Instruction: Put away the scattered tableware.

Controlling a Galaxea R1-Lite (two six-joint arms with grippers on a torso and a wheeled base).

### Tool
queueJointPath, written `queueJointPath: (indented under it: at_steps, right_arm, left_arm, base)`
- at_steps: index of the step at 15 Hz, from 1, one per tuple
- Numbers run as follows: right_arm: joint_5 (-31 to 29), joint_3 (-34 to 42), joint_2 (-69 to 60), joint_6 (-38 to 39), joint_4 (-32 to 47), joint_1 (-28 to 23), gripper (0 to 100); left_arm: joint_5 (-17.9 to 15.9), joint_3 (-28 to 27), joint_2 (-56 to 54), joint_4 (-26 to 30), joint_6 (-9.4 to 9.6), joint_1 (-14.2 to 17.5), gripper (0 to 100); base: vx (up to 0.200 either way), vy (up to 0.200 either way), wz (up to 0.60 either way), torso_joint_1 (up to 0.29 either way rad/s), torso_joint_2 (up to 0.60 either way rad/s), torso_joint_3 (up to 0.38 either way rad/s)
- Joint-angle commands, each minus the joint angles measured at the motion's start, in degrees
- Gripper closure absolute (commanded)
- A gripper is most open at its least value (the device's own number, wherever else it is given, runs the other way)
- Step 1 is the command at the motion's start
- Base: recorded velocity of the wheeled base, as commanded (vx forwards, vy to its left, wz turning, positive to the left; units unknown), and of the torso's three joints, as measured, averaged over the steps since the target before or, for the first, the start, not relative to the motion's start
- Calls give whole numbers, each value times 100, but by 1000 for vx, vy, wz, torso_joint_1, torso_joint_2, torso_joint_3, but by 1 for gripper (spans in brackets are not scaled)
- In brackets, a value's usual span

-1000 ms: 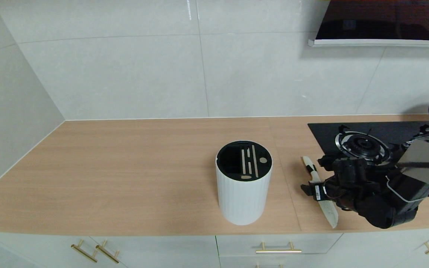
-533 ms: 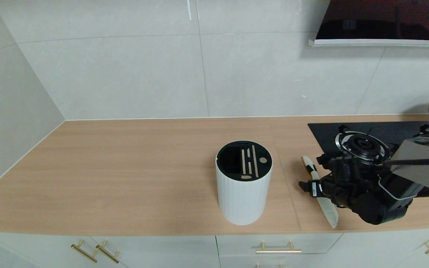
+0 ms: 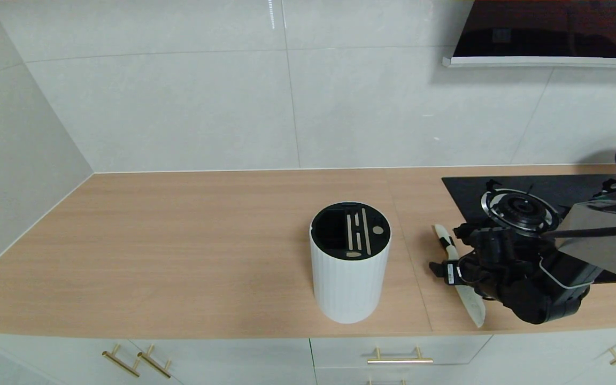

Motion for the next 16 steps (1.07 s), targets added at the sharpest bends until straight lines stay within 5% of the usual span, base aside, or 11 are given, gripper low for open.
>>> queueJointPath:
  at_steps: [1, 10, 16]
  right_arm:
    - [12, 24, 43, -1, 24, 2, 100]
    - [-15, 42, -18, -168, 16, -60, 100]
    - [38, 525, -2137, -168, 218, -33, 100]
  left_arm:
    - [4, 0, 2, -2, 1, 2, 0]
    - [4, 0, 2, -2, 1, 2, 0]
    - [4, 0, 2, -2, 1, 2, 0]
  base:
    - [0, 0, 0, 0, 0, 0]
    - [0, 0, 0, 0, 0, 0]
    - [0, 0, 0, 0, 0, 0]
